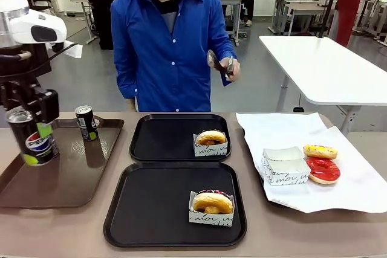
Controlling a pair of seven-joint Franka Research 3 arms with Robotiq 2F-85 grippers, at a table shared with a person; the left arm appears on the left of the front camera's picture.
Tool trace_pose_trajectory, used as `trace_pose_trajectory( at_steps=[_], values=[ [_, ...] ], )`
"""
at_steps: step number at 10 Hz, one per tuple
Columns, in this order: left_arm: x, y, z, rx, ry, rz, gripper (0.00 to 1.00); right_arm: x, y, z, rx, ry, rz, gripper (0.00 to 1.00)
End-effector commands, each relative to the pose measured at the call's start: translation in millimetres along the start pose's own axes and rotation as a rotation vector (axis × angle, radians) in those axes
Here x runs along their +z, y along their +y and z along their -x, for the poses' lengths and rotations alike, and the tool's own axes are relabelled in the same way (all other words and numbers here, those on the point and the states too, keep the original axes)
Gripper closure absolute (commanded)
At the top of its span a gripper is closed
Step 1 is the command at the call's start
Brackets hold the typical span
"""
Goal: Set up donuts and drinks on trays.
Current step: Pick up one Pepsi coke and place it on the Flat Tray.
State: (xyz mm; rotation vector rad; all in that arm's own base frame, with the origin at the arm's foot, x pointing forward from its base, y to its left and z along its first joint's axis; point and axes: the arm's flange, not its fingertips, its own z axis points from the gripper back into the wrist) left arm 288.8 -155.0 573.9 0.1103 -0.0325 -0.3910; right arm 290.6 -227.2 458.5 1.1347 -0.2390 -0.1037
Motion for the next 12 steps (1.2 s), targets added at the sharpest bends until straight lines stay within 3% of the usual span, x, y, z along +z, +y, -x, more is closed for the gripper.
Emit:
trace_pose_trajectory(
  at_steps=[1,4,6,9,10,12],
  values=[
    [-6,-20,-77,-0.022,-0.059,0.090,0.41,1,1,0,0.012,-0.003,-0.015,0.00],
    [-69,-59,-202,-0.006,-0.008,0.125,0.41,1,1,0,0.012,-0.003,-0.015,0.00],
    [-104,-79,-254,-0.045,-0.044,0.106,0.41,1,1,0,0.012,-0.003,-0.015,0.00],
    [-134,-87,-288,-0.039,-0.040,0.112,0.41,1,1,0,0.012,-0.003,-0.015,0.00],
    [-134,-88,-286,-0.038,0.000,0.116,0.41,1,1,0,0.012,-0.003,-0.015,0.00],
    [-143,-87,-284,-0.062,-0.037,0.129,0.41,1,1,0,0.012,-0.003,-0.015,0.00]
  ],
)
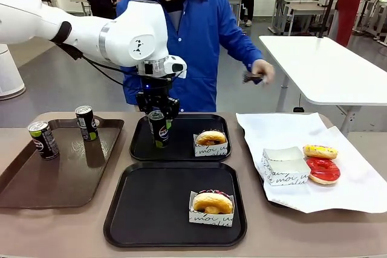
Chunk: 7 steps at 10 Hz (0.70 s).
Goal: Set up donuts and drinks on trays.
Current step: Pick up one Pepsi coke and place it on the Flat Tray.
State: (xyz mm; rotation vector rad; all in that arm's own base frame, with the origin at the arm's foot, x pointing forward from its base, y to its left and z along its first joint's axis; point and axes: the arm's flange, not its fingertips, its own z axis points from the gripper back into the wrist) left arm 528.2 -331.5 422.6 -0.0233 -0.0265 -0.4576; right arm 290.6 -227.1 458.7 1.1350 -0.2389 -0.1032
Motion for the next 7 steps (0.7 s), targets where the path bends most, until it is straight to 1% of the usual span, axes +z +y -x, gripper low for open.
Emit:
trace_pose_trajectory(
  at_steps=[1,2,3,5,7],
  values=[
    [2,1,3,0.001,-0.013,-0.003,0.41,1,0,0,0.012,-0.003,-0.015,0.00],
    [0,0,0,0.000,0.000,0.000,0.41,1,0,0,0.012,-0.003,-0.015,0.00],
    [-9,6,-1,-0.012,-0.007,-0.007,0.41,1,0,0,0.012,-0.003,-0.015,0.00],
    [-16,17,-19,-0.018,-0.026,-0.004,0.41,1,0,0,0.012,-0.003,-0.015,0.00],
    [-24,17,-24,-0.027,-0.048,-0.008,0.41,1,0,0,0.012,-0.003,-0.015,0.00]
  ],
)
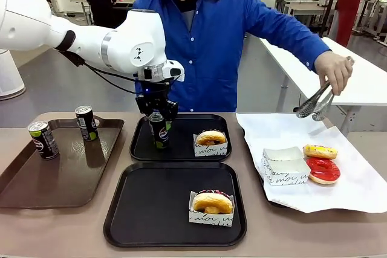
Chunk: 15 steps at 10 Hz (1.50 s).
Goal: Set up donuts and drinks on trays.
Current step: Pick up one Pepsi coke and place it on the Flat Tray.
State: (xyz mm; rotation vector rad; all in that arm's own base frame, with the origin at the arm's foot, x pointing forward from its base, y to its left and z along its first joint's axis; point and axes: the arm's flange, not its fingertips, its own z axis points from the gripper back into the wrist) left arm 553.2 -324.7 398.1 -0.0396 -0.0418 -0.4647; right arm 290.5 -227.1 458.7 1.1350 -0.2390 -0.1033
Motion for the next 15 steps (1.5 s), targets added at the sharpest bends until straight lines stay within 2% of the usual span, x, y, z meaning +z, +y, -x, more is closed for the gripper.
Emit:
trace_pose_trajectory(
  at_steps=[1,2,3,4,6,7,8,9,11,13,15],
  values=[
    [-5,0,-5,-0.013,-0.028,-0.030,0.41,1,0,0,0.012,-0.003,-0.015,0.00],
    [-8,1,-5,-0.014,-0.025,-0.033,0.41,1,0,0,0.012,-0.003,-0.015,0.00],
    [-8,1,-7,-0.024,-0.018,-0.048,0.28,1,0,0,0.012,-0.003,-0.015,0.00],
    [-5,-1,-8,-0.035,-0.013,-0.060,0.00,1,0,0,0.012,-0.003,-0.015,0.00],
    [8,-4,4,-0.031,-0.008,-0.061,0.00,1,0,0,0.012,-0.003,-0.015,0.00],
    [27,-11,19,-0.036,-0.010,-0.055,0.10,1,0,0,0.012,-0.003,-0.015,0.00],
    [46,-19,33,-0.046,-0.024,-0.060,0.01,1,0,0,0.012,-0.003,-0.015,0.00],
    [59,-23,45,-0.045,-0.018,-0.057,0.00,1,0,0,0.012,-0.003,-0.015,0.00],
    [72,-28,69,-0.046,-0.041,-0.054,0.00,1,0,0,0.012,-0.003,-0.015,0.00],
    [78,-27,97,-0.095,-0.142,-0.035,0.00,1,0,0,0.012,-0.003,-0.015,0.00],
    [73,-15,126,-0.102,-0.172,0.003,0.00,1,0,0,0.012,-0.003,-0.015,0.00]
  ],
)
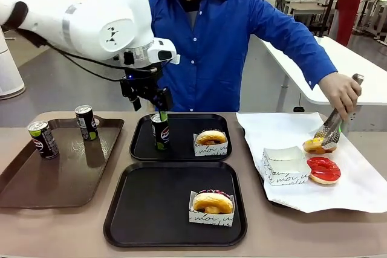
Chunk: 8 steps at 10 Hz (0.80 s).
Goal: Set up donuts and drinks on trays.
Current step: Pick up one Pepsi coke and place it on the Flat Tray, then pick up one Pepsi coke from the Handle tray and place it on the Flat Tray without a Pepsi coke.
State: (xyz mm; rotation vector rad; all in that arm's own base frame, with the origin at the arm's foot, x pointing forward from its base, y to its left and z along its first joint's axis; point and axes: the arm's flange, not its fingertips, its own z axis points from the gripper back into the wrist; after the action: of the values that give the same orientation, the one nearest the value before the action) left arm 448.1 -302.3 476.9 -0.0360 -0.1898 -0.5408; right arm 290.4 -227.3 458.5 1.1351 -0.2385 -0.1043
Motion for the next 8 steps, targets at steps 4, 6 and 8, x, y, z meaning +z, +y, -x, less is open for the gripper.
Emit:
trace_pose_trajectory(
  at_steps=[4,6,8],
  values=[
    [-5,6,15,0.005,-0.009,0.010,0.00,1,1,0,0.013,-0.003,-0.015,0.00],
    [-5,6,15,0.005,-0.009,0.010,0.00,1,1,0,0.013,-0.003,-0.015,0.00],
    [-5,6,15,0.005,-0.009,0.010,0.00,1,1,0,0.013,-0.003,-0.015,0.00]
  ],
)
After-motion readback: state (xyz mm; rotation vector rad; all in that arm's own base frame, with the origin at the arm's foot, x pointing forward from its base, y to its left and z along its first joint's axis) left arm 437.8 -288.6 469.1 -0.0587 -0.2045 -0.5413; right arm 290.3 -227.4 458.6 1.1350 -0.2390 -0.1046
